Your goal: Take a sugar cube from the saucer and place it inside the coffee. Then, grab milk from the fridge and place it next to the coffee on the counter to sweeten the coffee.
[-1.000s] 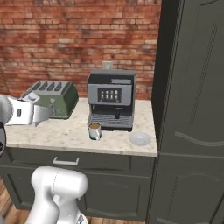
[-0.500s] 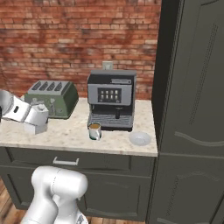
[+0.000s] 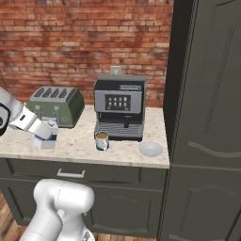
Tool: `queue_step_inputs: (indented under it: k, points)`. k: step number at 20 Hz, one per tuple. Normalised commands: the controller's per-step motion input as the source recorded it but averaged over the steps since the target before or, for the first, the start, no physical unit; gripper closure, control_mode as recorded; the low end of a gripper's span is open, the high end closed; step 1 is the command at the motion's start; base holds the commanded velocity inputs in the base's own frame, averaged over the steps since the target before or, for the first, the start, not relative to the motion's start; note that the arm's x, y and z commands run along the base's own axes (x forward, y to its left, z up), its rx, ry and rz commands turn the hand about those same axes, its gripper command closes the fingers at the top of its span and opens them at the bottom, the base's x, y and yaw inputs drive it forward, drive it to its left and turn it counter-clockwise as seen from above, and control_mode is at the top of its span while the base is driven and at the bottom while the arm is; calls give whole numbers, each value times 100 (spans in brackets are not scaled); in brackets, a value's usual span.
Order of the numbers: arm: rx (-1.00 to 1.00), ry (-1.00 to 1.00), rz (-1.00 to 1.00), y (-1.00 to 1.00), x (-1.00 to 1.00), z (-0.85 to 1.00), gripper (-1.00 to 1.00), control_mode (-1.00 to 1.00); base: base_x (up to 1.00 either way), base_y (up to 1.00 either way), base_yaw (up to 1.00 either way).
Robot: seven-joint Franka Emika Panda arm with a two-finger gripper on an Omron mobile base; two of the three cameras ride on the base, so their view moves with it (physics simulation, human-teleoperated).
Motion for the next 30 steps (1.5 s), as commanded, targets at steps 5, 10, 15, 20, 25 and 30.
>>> queue_step_inputs:
  k: [5,10,15,20,25,30]
  points:
    - [-5,0,-6,27,28,-67,100,-100,0,0,0]
    - [-2,-11,0,17,31,-25,100,-100,0,0,0]
    - [0,-14,0,0,56,-17,100,-100,0,0,0]
    - [0,-7,1,0,62,-18,100,-100,0,0,0]
    - [0,-1,0,0,47,-21,100,-100,0,0,0]
    - [0,0,0,0,28,-7,100,-100,0,0,0]
